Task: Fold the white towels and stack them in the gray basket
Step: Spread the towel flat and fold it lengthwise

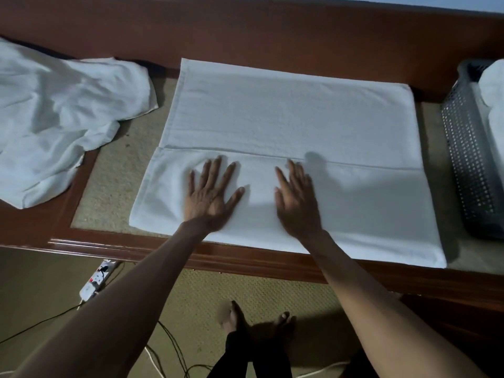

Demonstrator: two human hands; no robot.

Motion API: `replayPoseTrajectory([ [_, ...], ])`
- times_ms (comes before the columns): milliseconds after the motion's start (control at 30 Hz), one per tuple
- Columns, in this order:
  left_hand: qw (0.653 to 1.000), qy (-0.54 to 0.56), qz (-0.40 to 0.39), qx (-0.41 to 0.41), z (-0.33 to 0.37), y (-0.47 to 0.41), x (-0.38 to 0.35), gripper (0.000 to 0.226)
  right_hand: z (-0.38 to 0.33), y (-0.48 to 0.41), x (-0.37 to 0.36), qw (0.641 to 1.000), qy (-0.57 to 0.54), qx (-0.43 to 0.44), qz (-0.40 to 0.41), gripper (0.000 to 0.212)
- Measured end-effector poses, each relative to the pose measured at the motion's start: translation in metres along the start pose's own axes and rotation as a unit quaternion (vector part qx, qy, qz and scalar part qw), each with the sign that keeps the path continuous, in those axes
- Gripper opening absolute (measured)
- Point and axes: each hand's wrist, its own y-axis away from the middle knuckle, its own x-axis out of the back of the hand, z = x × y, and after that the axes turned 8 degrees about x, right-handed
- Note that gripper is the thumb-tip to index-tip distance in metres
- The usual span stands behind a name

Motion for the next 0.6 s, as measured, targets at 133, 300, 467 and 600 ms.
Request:
replayPoseTrajectory([
  [133, 0.999, 0.003, -0.007, -0.034, -0.014, 0.0, 0.003, 0.066, -0.025, -0.009, -0.013, 0.998, 0.012, -0.035, -0.049, 0.053],
  [300, 1.0, 0.0, 0.003, 0.004, -0.083, 0.001, 0.023, 0.065, -0.023, -0.011, -0.005, 0.994, -0.007, -0.062, -0.093, 0.06],
  [467, 0.999, -0.016, 0.009, 0.031, -0.118, -0.006, 0.034, 0.069, -0.025, -0.011, -0.004, 0.994, 0.001, -0.065, -0.089, 0.059],
  [600, 0.999, -0.004, 0.017, 0.034, -0.118, -0.006, 0.033, 0.074, -0.025, -0.01, -0.004, 0.994, -0.011, -0.063, -0.09, 0.059],
])
